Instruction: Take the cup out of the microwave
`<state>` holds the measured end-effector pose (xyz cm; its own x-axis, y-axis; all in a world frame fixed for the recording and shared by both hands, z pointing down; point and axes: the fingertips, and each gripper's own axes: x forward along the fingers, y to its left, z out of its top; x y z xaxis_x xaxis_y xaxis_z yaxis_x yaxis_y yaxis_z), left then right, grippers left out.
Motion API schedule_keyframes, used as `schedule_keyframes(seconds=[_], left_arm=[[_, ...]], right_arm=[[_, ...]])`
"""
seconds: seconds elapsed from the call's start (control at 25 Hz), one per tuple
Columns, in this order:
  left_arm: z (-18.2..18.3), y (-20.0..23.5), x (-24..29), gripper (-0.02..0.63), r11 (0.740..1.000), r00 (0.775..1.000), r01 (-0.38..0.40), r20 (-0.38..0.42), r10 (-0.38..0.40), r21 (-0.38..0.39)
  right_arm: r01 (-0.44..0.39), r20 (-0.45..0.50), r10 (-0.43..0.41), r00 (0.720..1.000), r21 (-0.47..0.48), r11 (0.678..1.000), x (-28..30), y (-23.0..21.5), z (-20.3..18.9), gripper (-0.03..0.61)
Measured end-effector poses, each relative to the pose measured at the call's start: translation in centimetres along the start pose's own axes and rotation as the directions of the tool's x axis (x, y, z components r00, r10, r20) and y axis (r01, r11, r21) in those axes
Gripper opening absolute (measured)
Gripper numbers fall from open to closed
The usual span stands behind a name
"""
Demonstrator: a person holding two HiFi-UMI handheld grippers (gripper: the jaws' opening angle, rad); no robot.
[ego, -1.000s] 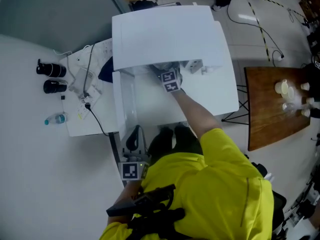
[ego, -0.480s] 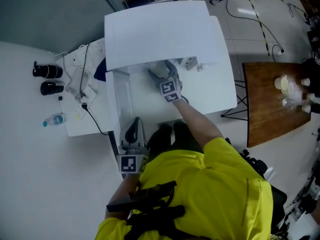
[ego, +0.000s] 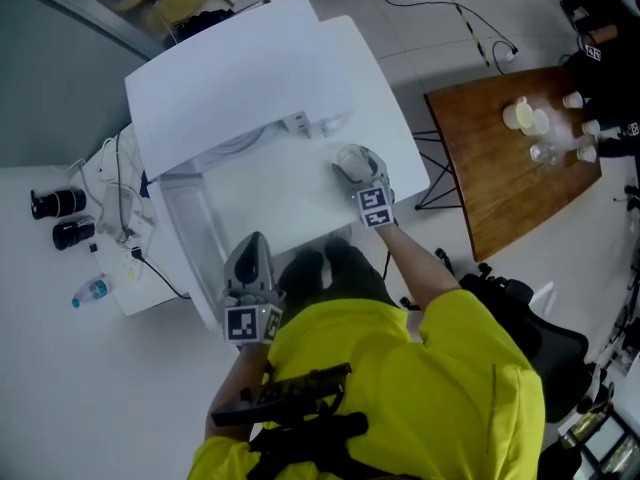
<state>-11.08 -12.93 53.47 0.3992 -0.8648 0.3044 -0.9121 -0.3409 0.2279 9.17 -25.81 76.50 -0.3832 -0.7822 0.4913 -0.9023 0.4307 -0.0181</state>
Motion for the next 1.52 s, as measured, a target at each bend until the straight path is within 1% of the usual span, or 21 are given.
schedule_keyframes(seconds=[0.08,0.16,0.24,0.36,0.52,0.56,0.6,0.64,0.68,0.84,0.92,0.96,1.0,1.08,1.12,1.16,1.2,1.28,1.32,1.4,1.52], left_arm=[[-0.4,-1.0,0.5,0.005,1.000,1.000,0.013,-0.006,-0.013,0.000],[-0.6,-1.6,0.8,0.005,1.000,1.000,0.020,-0.015,-0.020,0.002],[-0.6,-1.8,0.9,0.005,1.000,1.000,0.019,-0.020,-0.019,0.006],[-0.4,-1.6,0.9,0.005,1.000,1.000,0.006,-0.015,-0.006,0.008],[-0.1,-0.6,0.5,0.005,1.000,1.000,-0.023,-0.007,0.023,0.003],[-0.1,-0.3,0.3,0.005,1.000,1.000,-0.029,-0.005,0.029,0.002],[-0.1,0.0,0.2,0.005,0.999,0.999,-0.034,-0.004,0.034,0.001],[0.0,0.3,0.0,0.005,0.999,0.999,-0.040,-0.002,0.040,-0.001],[0.2,0.7,-0.3,0.005,0.999,0.999,-0.048,0.001,0.048,-0.003],[1.9,2.5,-1.9,0.005,0.997,0.996,-0.081,0.031,0.081,-0.015],[3.1,3.7,-2.8,0.005,0.995,0.994,-0.097,0.056,0.098,-0.022],[3.7,4.2,-3.2,0.005,0.994,0.992,-0.105,0.067,0.106,-0.026],[4.3,4.7,-3.6,0.005,0.994,0.991,-0.109,0.079,0.111,-0.030],[5.7,5.4,-4.3,0.005,0.993,0.987,-0.113,0.106,0.116,-0.037],[6.6,5.7,-4.6,0.005,0.993,0.986,-0.113,0.123,0.117,-0.040],[7.5,5.9,-4.9,0.005,0.993,0.983,-0.111,0.143,0.116,-0.042],[8.4,5.9,-5.2,0.005,0.993,0.980,-0.108,0.166,0.113,-0.043],[10.1,5.7,-5.7,0.005,0.994,0.971,-0.102,0.214,0.107,-0.035],[10.7,5.6,-5.9,0.005,0.994,0.967,-0.101,0.233,0.105,-0.028],[11.5,5.1,-6.4,0.005,0.995,0.962,-0.098,0.257,0.098,-0.012],[12.0,4.1,-6.8,0.005,0.996,0.961,-0.082,0.266,0.071,0.033]], right_arm=[[0.062,-0.011,-0.062,0.998,0.021,0.998,0.3,-5.1,-0.7,0.347],[0.104,-0.019,-0.104,0.994,0.039,0.994,0.9,-8.6,-1.0,0.347],[0.125,-0.023,-0.124,0.992,0.055,0.991,1.8,-10.4,-1.1,0.347],[0.139,-0.035,-0.136,0.990,0.075,0.987,2.9,-11.3,-1.5,0.347],[0.145,-0.028,-0.143,0.989,0.084,0.986,3.2,-10.9,-1.9,0.353],[0.140,-0.032,-0.138,0.990,0.079,0.987,3.3,-10.7,-2.0,0.383],[0.134,-0.036,-0.132,0.991,0.074,0.988,3.3,-10.5,-1.9,0.468],[0.133,-0.038,-0.130,0.991,0.073,0.988,2.9,-10.3,-1.7,0.489],[0.136,-0.040,-0.133,0.990,0.079,0.988,2.0,-10.1,-1.4,0.489],[0.119,-0.012,-0.118,0.993,0.182,0.976,-6.2,-6.5,-0.2,0.491],[0.050,0.041,-0.061,0.997,0.226,0.973,-10.9,-3.0,2.9,0.491],[0.003,0.086,-0.023,0.996,0.226,0.974,-12.9,-0.8,6.0,0.489],[-0.050,0.142,0.021,0.990,0.206,0.977,-14.5,1.5,9.8,0.428],[-0.147,0.266,0.117,0.957,0.097,0.984,-16.9,6.2,17.5,0.368],[-0.176,0.317,0.156,0.935,0.035,0.984,-17.8,8.2,20.7,0.272],[-0.192,0.356,0.182,0.917,-0.008,0.981,-18.5,9.8,23.4,0.196],[-0.202,0.385,0.194,0.902,-0.021,0.979,-19.1,11.1,25.6,0.147],[-0.211,0.429,0.188,0.883,0.008,0.977,-20.1,12.7,29.0,0.006],[-0.210,0.445,0.183,0.877,0.012,0.978,-20.5,13.3,30.0,0.006],[-0.201,0.452,0.193,0.871,-0.029,0.979,-21.2,14.5,30.4,0.005],[-0.215,0.422,0.221,0.879,-0.063,0.975,-21.2,15.8,29.4,0.005]])
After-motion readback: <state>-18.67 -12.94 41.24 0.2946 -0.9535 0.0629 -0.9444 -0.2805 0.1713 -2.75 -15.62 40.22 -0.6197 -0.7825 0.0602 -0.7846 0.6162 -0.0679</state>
